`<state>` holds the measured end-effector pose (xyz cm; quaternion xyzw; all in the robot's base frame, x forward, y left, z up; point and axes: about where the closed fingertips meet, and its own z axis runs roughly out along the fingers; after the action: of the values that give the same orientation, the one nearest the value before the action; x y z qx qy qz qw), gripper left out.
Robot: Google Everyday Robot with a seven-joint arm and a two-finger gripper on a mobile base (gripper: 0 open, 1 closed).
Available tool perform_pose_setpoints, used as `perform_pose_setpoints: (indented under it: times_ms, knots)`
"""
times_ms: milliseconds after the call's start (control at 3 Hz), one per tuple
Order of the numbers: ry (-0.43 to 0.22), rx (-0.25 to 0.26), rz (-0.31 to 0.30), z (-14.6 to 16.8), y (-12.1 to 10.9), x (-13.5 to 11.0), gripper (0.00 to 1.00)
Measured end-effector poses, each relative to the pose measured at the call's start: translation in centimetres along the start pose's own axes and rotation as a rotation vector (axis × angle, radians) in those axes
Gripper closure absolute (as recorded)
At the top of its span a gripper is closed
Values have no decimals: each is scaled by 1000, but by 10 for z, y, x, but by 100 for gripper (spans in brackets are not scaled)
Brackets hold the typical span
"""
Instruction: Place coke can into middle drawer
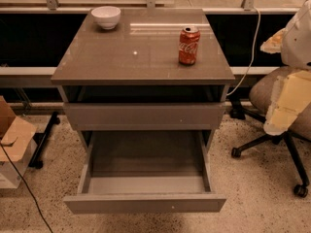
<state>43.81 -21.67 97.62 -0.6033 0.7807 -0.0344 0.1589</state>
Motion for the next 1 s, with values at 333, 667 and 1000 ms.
perform_pose_setpoints:
  times_ms: [333,667,1000]
  knots:
    - [-1,2,0,0,0,0,0]
    - [-30,21,29,3,-8,-6,0]
    - [-84,39,84,12,-21,-11,0]
